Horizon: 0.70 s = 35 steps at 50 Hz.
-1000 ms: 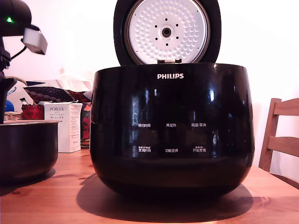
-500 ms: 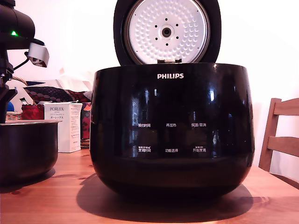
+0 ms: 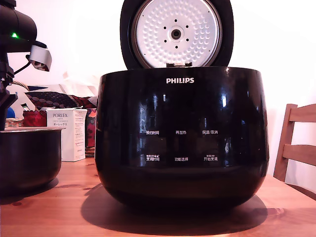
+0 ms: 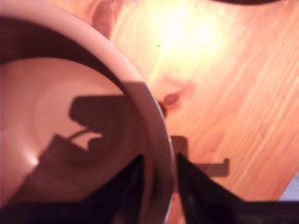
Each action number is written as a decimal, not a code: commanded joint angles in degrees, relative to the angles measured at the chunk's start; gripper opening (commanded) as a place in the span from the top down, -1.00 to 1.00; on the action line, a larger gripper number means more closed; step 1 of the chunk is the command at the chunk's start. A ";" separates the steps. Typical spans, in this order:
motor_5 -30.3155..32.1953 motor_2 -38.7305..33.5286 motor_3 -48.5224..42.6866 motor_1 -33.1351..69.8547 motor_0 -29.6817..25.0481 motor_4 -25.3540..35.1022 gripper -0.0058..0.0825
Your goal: Pick up the metallic pot next to the rice cooker
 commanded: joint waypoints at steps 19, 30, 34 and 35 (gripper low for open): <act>0.28 -0.48 -1.01 1.86 -0.26 -2.73 0.92; 1.09 0.55 -2.43 0.20 -1.05 -4.26 0.92; 1.33 1.07 -2.89 -0.87 -1.33 -4.28 0.92; 1.33 1.18 -2.95 -1.18 -1.44 -4.28 0.92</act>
